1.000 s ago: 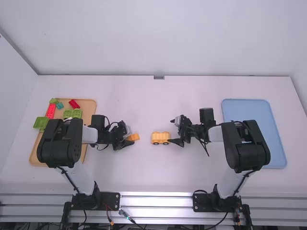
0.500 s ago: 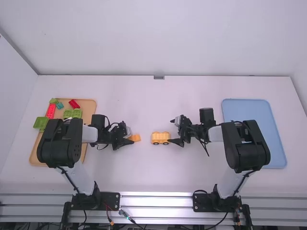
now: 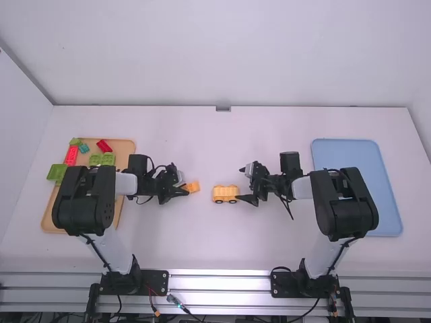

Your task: Assemble lego blocks to make yellow taxi

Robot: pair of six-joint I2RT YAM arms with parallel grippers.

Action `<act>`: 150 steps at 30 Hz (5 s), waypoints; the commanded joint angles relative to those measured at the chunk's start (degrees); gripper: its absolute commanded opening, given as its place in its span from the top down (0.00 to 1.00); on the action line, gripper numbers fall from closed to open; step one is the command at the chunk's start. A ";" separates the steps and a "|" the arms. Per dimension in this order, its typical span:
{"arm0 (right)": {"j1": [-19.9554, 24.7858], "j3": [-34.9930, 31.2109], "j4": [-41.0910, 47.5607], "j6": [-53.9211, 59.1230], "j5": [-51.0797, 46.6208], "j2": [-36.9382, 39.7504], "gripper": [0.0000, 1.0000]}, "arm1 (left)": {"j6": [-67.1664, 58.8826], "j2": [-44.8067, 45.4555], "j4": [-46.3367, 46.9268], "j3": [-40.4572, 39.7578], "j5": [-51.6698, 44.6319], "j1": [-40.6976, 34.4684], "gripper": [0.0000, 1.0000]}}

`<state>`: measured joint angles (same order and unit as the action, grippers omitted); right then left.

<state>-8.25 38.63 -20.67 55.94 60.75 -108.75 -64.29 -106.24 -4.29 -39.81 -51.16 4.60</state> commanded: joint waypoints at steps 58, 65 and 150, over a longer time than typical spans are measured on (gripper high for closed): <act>-0.04 7.58 -1.62 -1.75 9.99 -11.15 0.01 | 3.21 -0.26 16.31 -10.93 8.39 -3.52 0.05; -0.04 7.61 -1.68 -1.75 9.97 -11.15 0.01 | 16.74 -0.26 5.46 -6.14 8.39 -3.52 0.01; -2.34 1.03 -14.34 -3.89 7.13 -11.56 0.01 | -11.89 7.21 28.50 -14.56 -5.77 -6.95 0.98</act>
<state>-9.19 39.35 -34.70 52.58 66.57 -117.36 -74.70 -100.36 23.77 -53.41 -54.48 -2.11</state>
